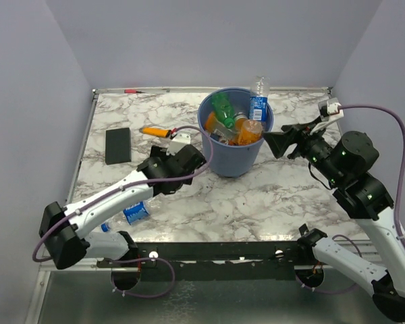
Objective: Put the plastic bottles in the bin
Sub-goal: Place the plastic bottle in the trash bin, then pick up the plastic bottle from the corner of the board.
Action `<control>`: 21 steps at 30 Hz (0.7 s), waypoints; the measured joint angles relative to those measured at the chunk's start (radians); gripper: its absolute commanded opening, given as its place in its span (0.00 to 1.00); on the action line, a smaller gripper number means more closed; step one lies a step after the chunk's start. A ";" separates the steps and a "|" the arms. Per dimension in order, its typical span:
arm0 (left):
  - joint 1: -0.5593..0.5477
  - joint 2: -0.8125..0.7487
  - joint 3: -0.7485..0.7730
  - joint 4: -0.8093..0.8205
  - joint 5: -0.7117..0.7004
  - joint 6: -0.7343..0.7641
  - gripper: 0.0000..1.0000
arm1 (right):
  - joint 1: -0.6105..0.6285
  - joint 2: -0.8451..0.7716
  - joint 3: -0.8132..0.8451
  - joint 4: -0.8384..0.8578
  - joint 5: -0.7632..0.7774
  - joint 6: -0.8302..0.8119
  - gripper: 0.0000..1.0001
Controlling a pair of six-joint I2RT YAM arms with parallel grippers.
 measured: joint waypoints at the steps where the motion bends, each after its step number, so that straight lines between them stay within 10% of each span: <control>1: 0.052 0.042 0.026 0.010 0.035 0.032 0.99 | 0.000 -0.015 -0.006 0.002 -0.009 0.004 0.74; 6: 0.211 0.054 -0.050 0.040 0.119 -0.071 0.99 | 0.000 -0.090 -0.071 0.027 -0.050 0.031 0.74; 15: 0.229 -0.528 -0.315 -0.039 0.040 -0.853 0.99 | 0.001 -0.107 -0.137 0.051 -0.101 0.053 0.74; 21: 0.228 -0.254 -0.312 -0.191 0.068 -1.238 0.99 | 0.002 -0.106 -0.148 0.062 -0.113 0.059 0.74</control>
